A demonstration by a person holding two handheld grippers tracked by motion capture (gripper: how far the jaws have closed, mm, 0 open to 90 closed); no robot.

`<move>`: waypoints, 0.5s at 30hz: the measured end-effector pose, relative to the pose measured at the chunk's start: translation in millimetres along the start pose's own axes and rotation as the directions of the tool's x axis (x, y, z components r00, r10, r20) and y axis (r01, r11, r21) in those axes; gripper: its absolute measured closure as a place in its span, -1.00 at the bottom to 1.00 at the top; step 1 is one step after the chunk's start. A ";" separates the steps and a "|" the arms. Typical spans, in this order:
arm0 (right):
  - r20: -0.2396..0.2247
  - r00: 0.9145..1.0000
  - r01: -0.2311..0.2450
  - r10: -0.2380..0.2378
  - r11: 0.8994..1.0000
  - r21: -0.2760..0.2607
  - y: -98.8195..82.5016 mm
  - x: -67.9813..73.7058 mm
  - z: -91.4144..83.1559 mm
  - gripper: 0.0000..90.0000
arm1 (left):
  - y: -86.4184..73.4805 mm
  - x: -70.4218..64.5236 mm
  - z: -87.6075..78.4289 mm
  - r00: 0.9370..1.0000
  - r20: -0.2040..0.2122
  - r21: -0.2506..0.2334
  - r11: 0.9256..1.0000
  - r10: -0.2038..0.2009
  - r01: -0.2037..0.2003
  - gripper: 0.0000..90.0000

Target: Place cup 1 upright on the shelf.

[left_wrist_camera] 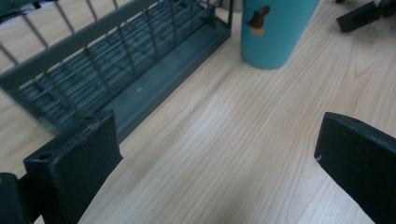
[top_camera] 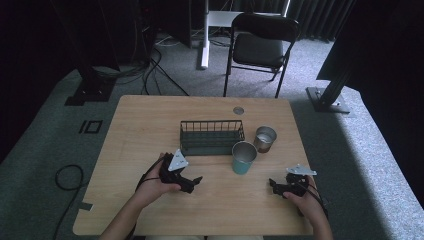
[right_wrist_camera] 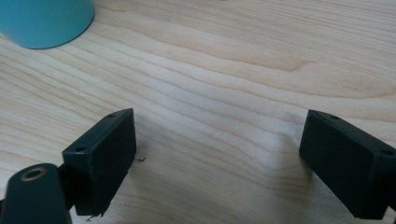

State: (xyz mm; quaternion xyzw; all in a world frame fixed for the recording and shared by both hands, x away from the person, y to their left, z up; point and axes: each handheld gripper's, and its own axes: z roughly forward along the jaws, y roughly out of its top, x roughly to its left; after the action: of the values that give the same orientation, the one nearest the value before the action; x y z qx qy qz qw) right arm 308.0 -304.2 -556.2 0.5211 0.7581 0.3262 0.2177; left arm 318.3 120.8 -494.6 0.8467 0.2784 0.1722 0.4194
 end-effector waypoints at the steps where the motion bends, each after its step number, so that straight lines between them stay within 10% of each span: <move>1: 0.000 1.000 0.000 0.000 1.000 0.000 0.0 0.0 0.0 -0.76 | 3.7 -1.5 3.0 1.000 0.011 -0.006 1.000 0.002 -0.002 -0.98; 15: 0.000 1.000 0.000 0.000 1.000 0.000 0.0 0.0 0.0 -0.76 | 25.8 -11.8 25.1 0.998 0.056 -0.025 0.999 0.033 -0.031 -0.98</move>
State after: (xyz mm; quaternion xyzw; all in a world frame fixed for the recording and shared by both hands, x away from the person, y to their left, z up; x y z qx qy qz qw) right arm 308.0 -304.2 -556.2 0.5211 0.7581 0.3262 0.2177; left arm 330.6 85.4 -489.2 0.8505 0.2508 0.1584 0.4344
